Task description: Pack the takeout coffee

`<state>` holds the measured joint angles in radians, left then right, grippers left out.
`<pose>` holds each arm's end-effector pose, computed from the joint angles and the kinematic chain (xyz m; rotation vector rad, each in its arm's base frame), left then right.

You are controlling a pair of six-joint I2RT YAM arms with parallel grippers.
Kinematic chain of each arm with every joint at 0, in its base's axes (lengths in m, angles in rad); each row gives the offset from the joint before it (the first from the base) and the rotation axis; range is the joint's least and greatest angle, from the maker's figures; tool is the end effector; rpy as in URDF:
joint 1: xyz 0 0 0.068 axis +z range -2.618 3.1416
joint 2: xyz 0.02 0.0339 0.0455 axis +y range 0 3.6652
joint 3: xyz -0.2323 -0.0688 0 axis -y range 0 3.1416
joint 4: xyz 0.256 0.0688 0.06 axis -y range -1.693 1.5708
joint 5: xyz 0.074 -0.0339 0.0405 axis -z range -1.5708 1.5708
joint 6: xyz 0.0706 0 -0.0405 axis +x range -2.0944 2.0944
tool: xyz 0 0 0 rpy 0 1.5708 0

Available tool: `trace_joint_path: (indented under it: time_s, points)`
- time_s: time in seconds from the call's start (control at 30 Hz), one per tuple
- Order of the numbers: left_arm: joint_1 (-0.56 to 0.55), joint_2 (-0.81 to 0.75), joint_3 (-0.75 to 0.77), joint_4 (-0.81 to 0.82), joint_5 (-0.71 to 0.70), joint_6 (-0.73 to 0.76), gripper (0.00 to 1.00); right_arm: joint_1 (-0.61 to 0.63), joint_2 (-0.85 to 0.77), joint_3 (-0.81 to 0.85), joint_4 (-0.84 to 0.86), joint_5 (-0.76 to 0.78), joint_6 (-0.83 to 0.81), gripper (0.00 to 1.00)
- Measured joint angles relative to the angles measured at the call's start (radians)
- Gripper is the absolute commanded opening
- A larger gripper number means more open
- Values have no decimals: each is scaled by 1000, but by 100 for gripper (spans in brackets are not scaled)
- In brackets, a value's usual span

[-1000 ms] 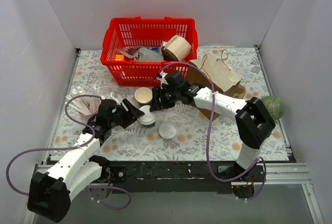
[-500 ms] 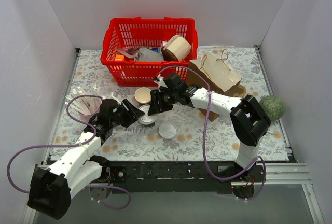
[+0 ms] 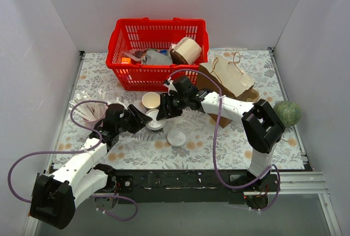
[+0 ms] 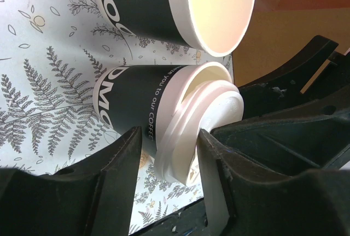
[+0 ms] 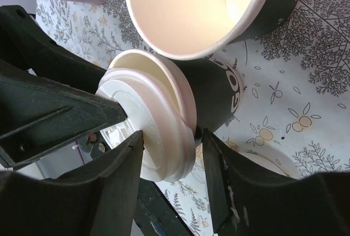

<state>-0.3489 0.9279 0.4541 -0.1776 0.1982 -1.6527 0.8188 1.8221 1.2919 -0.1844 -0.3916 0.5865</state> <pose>0.2300 -0.0985 0.1492 -1.4432 2.0973 -1.1963 0.2769 0.3355 0.1695 -0.5143 2.4563 1.1154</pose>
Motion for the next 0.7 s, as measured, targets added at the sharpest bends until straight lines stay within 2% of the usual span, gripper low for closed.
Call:
trace_joint_path:
  time_s: [0.1, 0.13, 0.2, 0.23, 0.33, 0.5, 0.7]
  points:
    - [0, 0, 2, -10, -1, -5, 54, -2, 0, 1, -8, -2, 3, 59]
    - [0, 0, 4, -16, -1, -5, 61, -2, 0, 4, -14, 0, 2, 60]
    - [0, 0, 10, -33, -6, -2, 67, -2, 0, 8, -23, 3, 1, 61]
    - [0, 0, 14, -42, -11, 0, 73, -2, 0, 10, -26, 5, 0, 62]
    - [0, 0, 27, -71, -31, 8, 80, -2, 0, 23, -42, 22, -12, 63]
    - [0, 2, 52, -84, -51, 28, 84, -2, 2, 45, -60, 52, -43, 63]
    - [0, 3, 62, -38, -51, 67, 85, -10, 12, 63, -58, 74, -75, 63]
